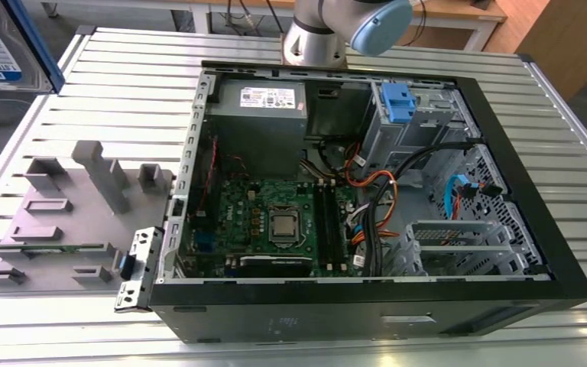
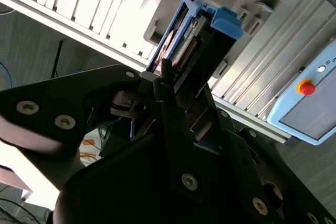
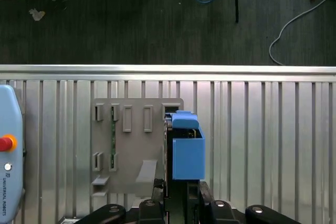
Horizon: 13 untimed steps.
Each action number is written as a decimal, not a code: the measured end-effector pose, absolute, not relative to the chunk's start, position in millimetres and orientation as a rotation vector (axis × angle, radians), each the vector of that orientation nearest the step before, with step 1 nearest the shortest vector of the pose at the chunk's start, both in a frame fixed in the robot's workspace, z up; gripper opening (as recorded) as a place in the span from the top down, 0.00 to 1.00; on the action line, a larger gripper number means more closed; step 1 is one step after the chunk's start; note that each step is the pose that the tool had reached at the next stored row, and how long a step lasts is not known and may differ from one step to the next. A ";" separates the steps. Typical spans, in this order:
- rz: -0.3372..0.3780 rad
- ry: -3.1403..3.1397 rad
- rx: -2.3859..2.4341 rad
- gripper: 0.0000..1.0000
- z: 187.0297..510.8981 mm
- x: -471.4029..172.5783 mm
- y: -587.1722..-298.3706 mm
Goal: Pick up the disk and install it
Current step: 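Pick up the disk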
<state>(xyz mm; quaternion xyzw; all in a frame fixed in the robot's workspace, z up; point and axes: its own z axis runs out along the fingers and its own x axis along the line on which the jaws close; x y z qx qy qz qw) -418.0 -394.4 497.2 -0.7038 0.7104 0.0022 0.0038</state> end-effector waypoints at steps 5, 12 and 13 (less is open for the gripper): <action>0.007 2.226 -2.206 0.65 506.3 -418.0 -394.4; 0.007 2.226 -2.206 0.65 513.3 -418.0 -394.4; 0.007 2.226 -2.206 0.65 513.3 -418.0 -394.4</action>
